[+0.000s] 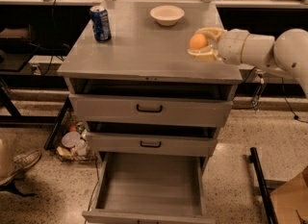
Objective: Pick orange from bottom drawer and place on counter
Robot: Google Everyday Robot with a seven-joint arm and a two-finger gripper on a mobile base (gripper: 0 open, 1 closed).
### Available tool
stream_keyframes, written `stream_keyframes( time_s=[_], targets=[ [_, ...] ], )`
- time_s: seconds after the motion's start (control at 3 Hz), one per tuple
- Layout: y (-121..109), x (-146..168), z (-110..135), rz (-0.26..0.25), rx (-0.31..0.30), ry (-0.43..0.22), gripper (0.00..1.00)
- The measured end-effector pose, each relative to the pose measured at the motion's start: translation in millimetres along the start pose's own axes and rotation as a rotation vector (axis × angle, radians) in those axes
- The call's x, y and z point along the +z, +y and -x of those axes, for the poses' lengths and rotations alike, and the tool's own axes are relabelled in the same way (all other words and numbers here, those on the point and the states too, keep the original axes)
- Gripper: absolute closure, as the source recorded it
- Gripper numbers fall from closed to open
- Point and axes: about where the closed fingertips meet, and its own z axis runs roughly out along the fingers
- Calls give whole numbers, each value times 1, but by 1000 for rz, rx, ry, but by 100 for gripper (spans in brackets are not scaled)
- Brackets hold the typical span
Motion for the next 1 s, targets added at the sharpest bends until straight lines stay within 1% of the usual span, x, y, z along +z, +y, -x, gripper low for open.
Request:
stream_keyframes(
  time_s=[0.33,0.67,1.0],
  targets=[
    [-2,10,-17,88,84,41,100],
    [-2,17,-29,112,202,3,100],
    [0,24,-39,122,310,-22,100]
  ],
)
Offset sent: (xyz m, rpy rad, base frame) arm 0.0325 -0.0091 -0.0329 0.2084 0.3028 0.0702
